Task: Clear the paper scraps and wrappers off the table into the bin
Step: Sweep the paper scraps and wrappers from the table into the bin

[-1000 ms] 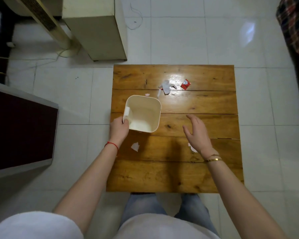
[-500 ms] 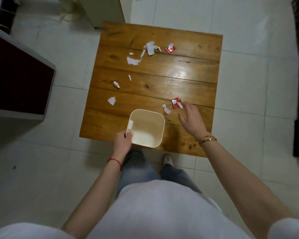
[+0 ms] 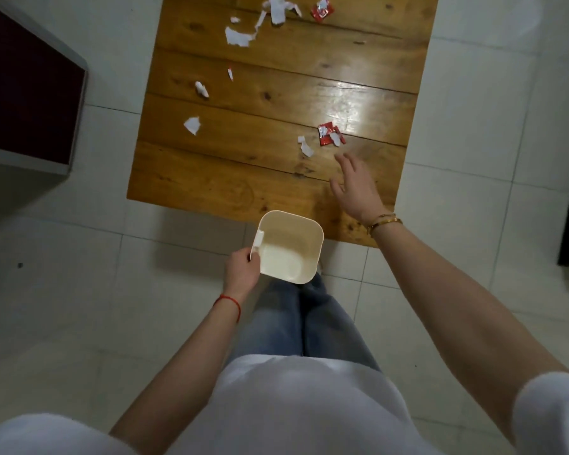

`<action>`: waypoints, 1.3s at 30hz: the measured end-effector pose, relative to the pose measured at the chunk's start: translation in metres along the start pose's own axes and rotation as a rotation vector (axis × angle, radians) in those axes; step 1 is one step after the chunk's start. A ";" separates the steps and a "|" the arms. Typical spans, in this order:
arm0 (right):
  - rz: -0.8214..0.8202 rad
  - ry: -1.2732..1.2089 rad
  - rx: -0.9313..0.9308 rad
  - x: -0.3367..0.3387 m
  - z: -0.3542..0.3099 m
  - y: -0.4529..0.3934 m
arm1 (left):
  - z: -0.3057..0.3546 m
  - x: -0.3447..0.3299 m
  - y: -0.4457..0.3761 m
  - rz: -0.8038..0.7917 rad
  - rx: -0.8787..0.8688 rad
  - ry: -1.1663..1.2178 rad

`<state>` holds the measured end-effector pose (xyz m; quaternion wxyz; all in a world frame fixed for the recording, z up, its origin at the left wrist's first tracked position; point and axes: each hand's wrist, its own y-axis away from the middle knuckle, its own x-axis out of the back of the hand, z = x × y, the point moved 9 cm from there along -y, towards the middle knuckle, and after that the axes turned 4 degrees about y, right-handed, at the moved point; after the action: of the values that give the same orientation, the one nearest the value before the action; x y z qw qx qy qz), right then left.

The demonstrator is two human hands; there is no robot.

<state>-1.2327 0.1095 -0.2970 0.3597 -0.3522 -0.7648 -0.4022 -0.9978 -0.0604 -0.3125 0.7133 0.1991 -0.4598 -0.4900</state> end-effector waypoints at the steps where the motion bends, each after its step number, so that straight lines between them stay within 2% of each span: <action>1: 0.004 -0.007 -0.003 -0.004 0.000 -0.001 | -0.004 -0.003 -0.001 -0.009 -0.002 -0.023; 5: 0.016 -0.007 0.004 -0.021 0.000 -0.009 | -0.020 -0.018 -0.010 -0.013 -0.012 -0.066; 13: 0.043 0.095 0.029 -0.050 0.017 -0.054 | -0.067 -0.054 -0.049 -0.012 0.076 -0.036; 17: 0.014 0.141 0.024 -0.058 0.026 -0.088 | -0.082 -0.069 -0.064 -0.031 0.110 -0.008; 23: -0.063 0.189 0.042 -0.076 0.031 -0.115 | -0.087 -0.074 -0.077 -0.029 0.063 -0.027; 28: -0.088 0.266 0.168 -0.097 0.022 -0.088 | -0.090 -0.073 -0.079 -0.038 0.062 -0.016; 34: -0.202 0.288 0.327 -0.136 0.004 -0.015 | -0.094 -0.070 -0.083 -0.024 0.086 -0.051; 39: -0.309 0.292 0.469 -0.173 -0.018 0.055 | -0.096 -0.067 -0.081 0.027 0.105 0.007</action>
<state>-1.0973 0.0743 -0.4143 0.4718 -0.0776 -0.8213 -0.3112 -0.9645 -0.0530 -0.4513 0.7100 0.2317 -0.4852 -0.4547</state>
